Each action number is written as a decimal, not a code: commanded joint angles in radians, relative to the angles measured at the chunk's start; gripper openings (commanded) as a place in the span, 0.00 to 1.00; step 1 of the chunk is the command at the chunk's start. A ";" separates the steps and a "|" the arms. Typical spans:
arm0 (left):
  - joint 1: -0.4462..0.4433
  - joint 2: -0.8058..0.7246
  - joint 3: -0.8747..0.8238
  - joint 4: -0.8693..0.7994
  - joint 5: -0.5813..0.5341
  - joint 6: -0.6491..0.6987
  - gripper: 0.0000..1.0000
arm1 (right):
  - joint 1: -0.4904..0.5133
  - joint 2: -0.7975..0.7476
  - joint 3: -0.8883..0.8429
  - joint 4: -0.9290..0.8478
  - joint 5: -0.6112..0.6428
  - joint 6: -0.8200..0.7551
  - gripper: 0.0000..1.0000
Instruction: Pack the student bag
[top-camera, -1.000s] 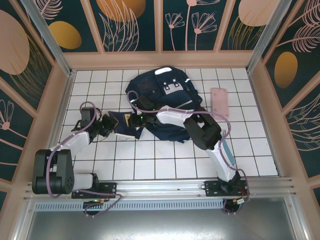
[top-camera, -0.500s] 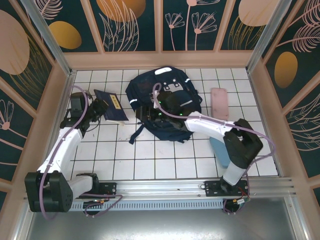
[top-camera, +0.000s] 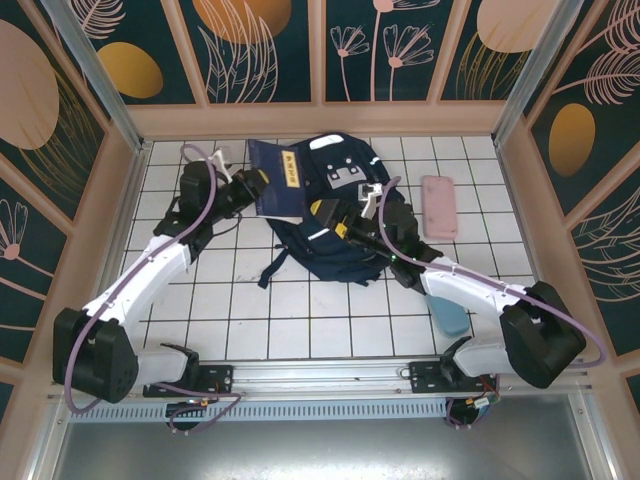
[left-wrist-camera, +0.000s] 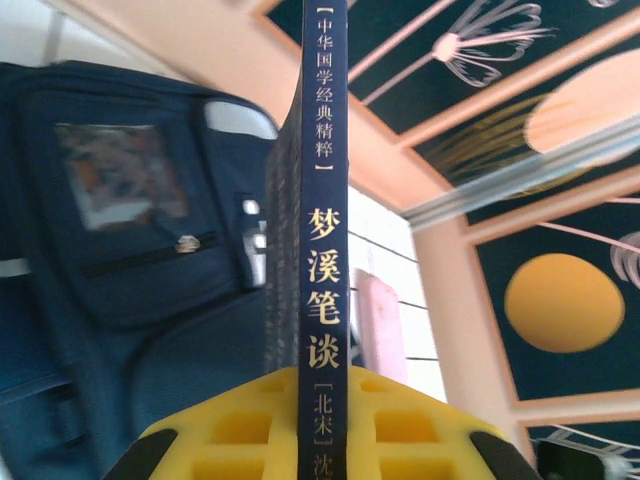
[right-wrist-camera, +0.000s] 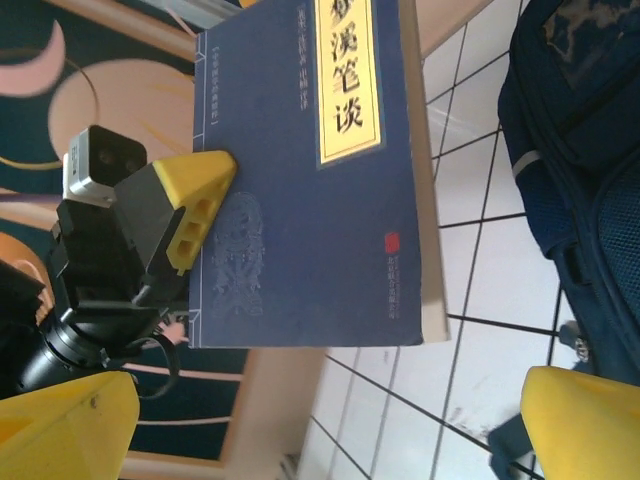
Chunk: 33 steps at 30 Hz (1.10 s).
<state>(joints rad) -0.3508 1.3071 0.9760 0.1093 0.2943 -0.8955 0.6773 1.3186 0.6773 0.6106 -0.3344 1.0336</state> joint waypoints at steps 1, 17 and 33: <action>-0.066 0.032 0.065 0.201 -0.037 -0.022 0.07 | -0.003 -0.009 -0.046 0.182 0.015 0.150 0.99; -0.237 0.116 0.040 0.507 -0.168 -0.202 0.05 | -0.003 0.031 -0.109 0.389 0.203 0.377 0.89; -0.256 0.104 -0.077 0.739 -0.298 -0.421 0.04 | -0.005 0.146 -0.006 0.583 0.237 0.485 0.71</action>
<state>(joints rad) -0.5987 1.4441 0.9028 0.7132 0.0383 -1.2629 0.6758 1.4425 0.6140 1.0748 -0.0994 1.4986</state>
